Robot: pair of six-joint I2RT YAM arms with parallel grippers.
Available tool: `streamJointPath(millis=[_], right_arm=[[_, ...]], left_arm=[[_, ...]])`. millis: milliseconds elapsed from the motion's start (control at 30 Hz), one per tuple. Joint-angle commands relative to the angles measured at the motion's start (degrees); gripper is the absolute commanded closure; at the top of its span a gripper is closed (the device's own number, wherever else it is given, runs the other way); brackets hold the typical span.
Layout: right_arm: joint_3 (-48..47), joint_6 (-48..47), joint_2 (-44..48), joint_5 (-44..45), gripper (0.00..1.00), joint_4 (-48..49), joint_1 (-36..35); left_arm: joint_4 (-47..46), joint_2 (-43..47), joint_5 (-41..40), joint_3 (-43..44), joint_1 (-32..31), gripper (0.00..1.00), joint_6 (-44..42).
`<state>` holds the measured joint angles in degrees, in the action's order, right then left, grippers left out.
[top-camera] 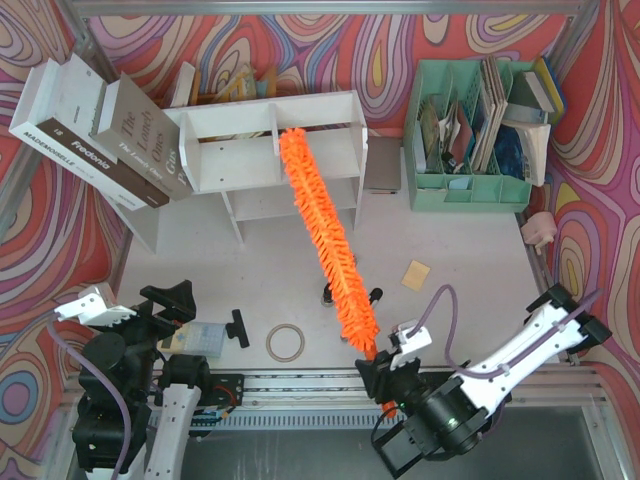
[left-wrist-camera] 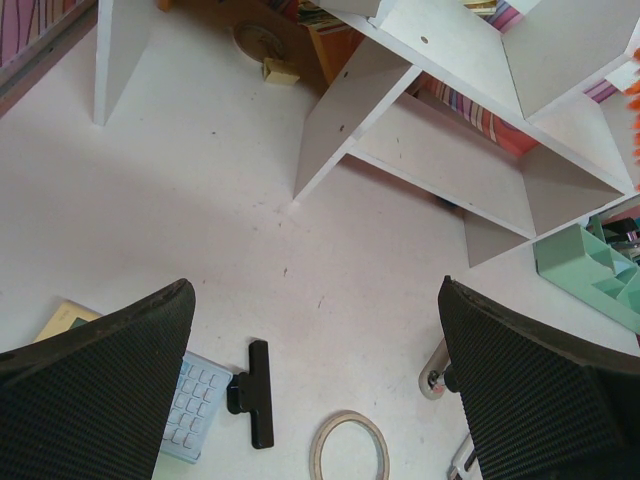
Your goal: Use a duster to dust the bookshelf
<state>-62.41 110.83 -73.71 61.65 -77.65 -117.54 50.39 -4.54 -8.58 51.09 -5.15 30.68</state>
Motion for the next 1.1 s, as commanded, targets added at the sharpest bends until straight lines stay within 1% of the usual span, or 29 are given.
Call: streamJointPath(millis=[0,167,267,300,400,433,467,533,567,633,767,900,1000,1067], right_arm=[[0.69,-1.94,5.95,11.91,1.00,-3.55,1.56],[-2.64,-8.38,7.75,18.13,1.00,-3.48,4.54],[-4.72,-10.50,8.07,21.21,1.00,-3.32,8.89],[-5.45,-13.91,8.25,21.74,1.00,-1.75,10.97],[-8.28,-32.48,8.28,23.00,1.00,9.48,17.87],[-9.01,-35.70,7.88,24.20,1.00,11.73,19.11],[-10.43,-34.88,7.08,25.47,1.00,8.94,20.17],[-14.20,-25.59,3.83,27.75,1.00,-2.52,23.40],[-15.62,-26.91,2.74,27.99,1.00,-3.35,25.41],[-18.45,-29.99,0.04,28.07,1.00,-3.56,29.10],[-20.25,-29.49,-2.69,27.98,1.00,-3.64,31.85],[-18.70,-25.22,-2.12,26.13,1.00,-3.70,32.85],[-18.41,-23.95,-0.91,24.59,1.00,-3.78,32.90],[-18.04,-19.31,0.95,22.80,1.00,-3.75,32.87]], left_arm=[[-1.39,0.32,0.16,-0.64,0.29,0.02,0.34],[-1.44,-0.19,0.10,-0.66,0.39,0.02,0.31],[-1.44,-0.58,0.10,-0.64,0.47,0.02,0.27],[-1.44,-0.73,0.14,-0.65,0.49,0.02,0.25],[-1.51,-1.04,0.28,-0.72,0.64,0.02,0.25],[-1.58,-1.15,0.37,-0.65,0.66,0.02,0.26],[-1.57,-1.29,0.40,-0.64,0.66,0.02,0.21],[-1.58,-1.52,0.57,-0.65,0.75,0.02,0.17],[-1.55,-1.60,0.69,-0.64,0.83,0.02,0.17],[-1.68,-1.72,0.80,-0.66,0.97,0.02,0.09],[-1.70,-1.64,0.95,-0.65,1.19,0.02,0.08],[-1.81,-1.36,1.07,-0.76,1.28,0.02,0.00],[-1.89,-1.35,1.35,-0.73,1.28,0.02,-0.06],[-1.92,-1.44,1.50,-0.75,1.35,0.02,-0.14]])
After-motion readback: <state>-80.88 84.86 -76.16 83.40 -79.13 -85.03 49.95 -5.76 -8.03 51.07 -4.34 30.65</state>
